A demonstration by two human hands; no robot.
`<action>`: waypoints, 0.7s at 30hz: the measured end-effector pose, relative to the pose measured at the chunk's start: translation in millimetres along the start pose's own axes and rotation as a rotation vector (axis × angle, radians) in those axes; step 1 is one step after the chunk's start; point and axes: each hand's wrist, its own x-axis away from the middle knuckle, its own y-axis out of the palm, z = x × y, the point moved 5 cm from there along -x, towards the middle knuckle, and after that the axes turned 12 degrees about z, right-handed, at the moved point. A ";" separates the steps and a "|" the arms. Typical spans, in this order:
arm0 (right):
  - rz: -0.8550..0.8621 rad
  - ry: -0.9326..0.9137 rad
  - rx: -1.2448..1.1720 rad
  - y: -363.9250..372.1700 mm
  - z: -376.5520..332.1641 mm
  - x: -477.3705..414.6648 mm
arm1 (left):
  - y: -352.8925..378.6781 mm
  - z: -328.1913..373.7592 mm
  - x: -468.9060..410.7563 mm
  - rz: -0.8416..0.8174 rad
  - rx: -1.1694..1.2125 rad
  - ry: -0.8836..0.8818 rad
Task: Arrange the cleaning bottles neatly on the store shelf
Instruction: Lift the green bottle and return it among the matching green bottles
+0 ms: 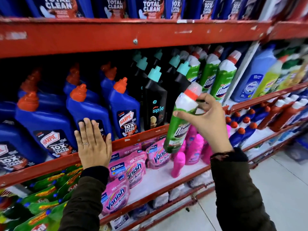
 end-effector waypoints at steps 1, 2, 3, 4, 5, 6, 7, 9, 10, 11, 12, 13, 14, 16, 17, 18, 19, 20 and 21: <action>0.032 -0.025 -0.001 -6.2 -7.8 -6.9 | 0.1 -0.2 0.3 -0.001 -0.002 -0.001; 0.065 -0.047 -0.002 -12.0 -13.9 -13.4 | -0.3 -0.4 0.9 -0.001 0.001 -0.002; 0.103 -0.076 0.010 -18.9 -21.5 -20.3 | -0.3 -0.3 0.3 0.005 0.008 0.004; 0.145 -0.099 0.029 -25.2 -27.0 -26.4 | -0.9 -0.3 1.3 0.008 0.013 0.009; 0.194 -0.121 0.039 -31.5 -31.9 -33.5 | -0.7 -0.5 1.1 0.016 0.014 0.014; 0.237 -0.140 0.037 -36.8 -34.8 -40.7 | -0.4 -0.8 1.4 0.018 0.014 0.018; 0.272 -0.150 0.042 -41.1 -36.5 -47.7 | 0.0 -1.3 2.0 0.019 0.012 0.018; 0.299 -0.158 0.049 -47.1 -38.5 -60.0 | 0.6 -1.6 2.8 0.033 0.005 0.024; 0.303 -0.153 0.047 -48.4 -36.8 -66.3 | 1.0 -1.9 3.2 0.037 0.000 0.025; 0.310 -0.150 0.038 -49.1 -36.0 -70.9 | 1.3 -2.1 3.4 0.038 -0.003 0.026; 0.319 -0.149 0.026 -49.4 -33.3 -75.5 | 1.4 -2.1 3.9 0.039 -0.001 0.030; 0.326 -0.149 0.027 -48.0 -29.4 -81.2 | 1.5 -2.2 3.9 0.041 0.000 0.034; 0.321 -0.154 0.036 -45.6 -24.6 -86.5 | 1.5 -1.9 4.1 0.041 -0.002 0.037; 0.301 -0.169 0.065 -38.3 -13.8 -96.3 | 1.9 -2.1 4.1 0.037 -0.004 0.038; 0.294 -0.172 0.079 -35.0 -9.5 -99.5 | 2.2 -2.4 4.4 0.034 -0.003 0.038; 0.285 -0.175 0.095 -31.5 -5.5 -103.1 | 2.4 -2.7 4.4 0.032 -0.006 0.037; 0.270 -0.176 0.118 -27.6 -2.9 -105.9 | 2.8 -2.7 4.6 0.030 -0.010 0.038; 0.254 -0.175 0.143 -24.0 -0.6 -108.5 | 2.7 -3.0 4.6 0.031 -0.014 0.038; 0.240 -0.169 0.166 -20.6 2.9 -111.1 | 2.6 -3.0 4.6 0.033 -0.013 0.037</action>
